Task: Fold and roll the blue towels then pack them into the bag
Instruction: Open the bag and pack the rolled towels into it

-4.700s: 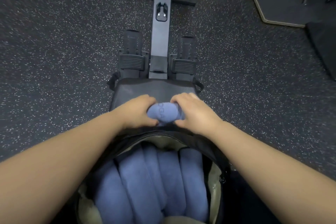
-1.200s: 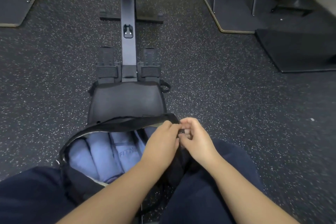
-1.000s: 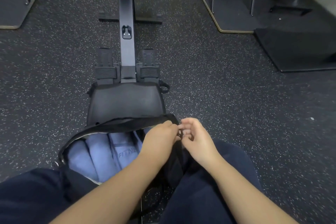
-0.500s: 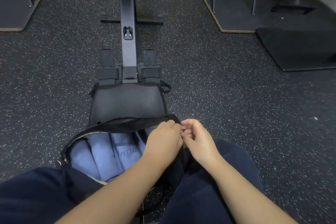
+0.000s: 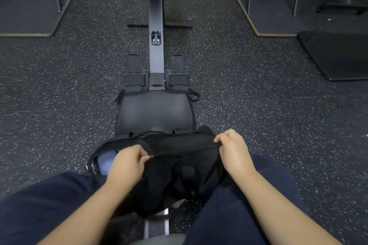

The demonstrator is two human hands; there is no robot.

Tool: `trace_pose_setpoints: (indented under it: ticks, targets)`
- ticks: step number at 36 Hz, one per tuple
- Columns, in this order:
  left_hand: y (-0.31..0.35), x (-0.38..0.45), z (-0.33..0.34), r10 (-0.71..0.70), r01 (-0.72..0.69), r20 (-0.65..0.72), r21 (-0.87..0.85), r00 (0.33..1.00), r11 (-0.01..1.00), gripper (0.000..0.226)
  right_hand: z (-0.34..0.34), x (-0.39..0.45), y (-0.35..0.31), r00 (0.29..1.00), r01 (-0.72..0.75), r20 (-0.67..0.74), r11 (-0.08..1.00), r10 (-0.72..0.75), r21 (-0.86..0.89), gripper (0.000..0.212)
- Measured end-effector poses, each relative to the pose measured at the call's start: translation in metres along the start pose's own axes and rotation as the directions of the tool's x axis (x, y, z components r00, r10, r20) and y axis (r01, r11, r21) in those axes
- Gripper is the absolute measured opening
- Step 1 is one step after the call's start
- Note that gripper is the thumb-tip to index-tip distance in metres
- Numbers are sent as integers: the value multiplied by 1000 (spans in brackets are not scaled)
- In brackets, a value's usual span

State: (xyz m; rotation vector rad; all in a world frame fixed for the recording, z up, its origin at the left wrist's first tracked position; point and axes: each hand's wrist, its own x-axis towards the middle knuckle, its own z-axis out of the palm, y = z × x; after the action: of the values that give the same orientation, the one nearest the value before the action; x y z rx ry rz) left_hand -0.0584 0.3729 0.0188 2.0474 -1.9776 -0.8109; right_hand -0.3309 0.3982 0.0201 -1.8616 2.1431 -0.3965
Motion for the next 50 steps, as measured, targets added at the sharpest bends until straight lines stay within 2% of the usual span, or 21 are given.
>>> trace_pose_setpoints:
  ticks: [4,6,9,12,14,16,18,20,22,27,33,39,44,50]
  targets:
    - [-25,-9,-13,-116,115,-4,-101,993,988,30,9,1,-34,986,159,-20,969,-166,-188,32]
    - [-25,-10,-13,-128,126,-8,-148,992,981,29,17,-2,-59,960,277,5,943,-281,-182,31]
    - [-24,-10,-13,-161,159,0,-176,987,972,27,33,-6,-96,909,416,115,892,-402,-175,40]
    - [-23,-12,-15,-139,134,-10,-195,990,972,29,52,-9,-120,875,471,237,855,-422,-216,47]
    - [-22,-15,-16,-117,113,-5,-218,993,969,30,58,-8,-130,842,511,324,830,-431,-222,32]
    - [-22,-17,-19,-118,114,-4,-229,993,967,29,61,-4,-133,841,492,349,853,-413,-177,15]
    - [-23,-19,-24,-132,125,-16,-242,991,962,26,61,-2,-133,858,468,282,880,-429,-87,11]
    - [-22,-21,-33,-130,115,-40,-259,991,959,19,60,-2,-129,884,455,121,891,-451,-7,8]
    - [-15,-22,-43,-86,65,-69,-274,994,960,16,55,-4,-127,878,478,-32,874,-477,87,17]
    - [14,-24,-78,-19,-37,-164,-332,986,943,25,17,7,-141,852,514,-204,844,-482,152,25]
    - [46,-10,-126,70,-180,-301,-355,951,917,19,-35,41,-161,805,550,-362,820,-471,156,24]
    - [57,28,-147,35,-153,-331,-338,943,929,19,-52,84,-169,789,556,-370,827,-491,88,18]
    - [38,71,-142,-51,-35,-290,-284,956,958,17,-39,122,-164,826,521,-289,851,-484,64,11]
    - [0,120,-145,-150,97,-281,-193,948,976,17,-24,166,-148,911,395,-176,912,-372,114,14]
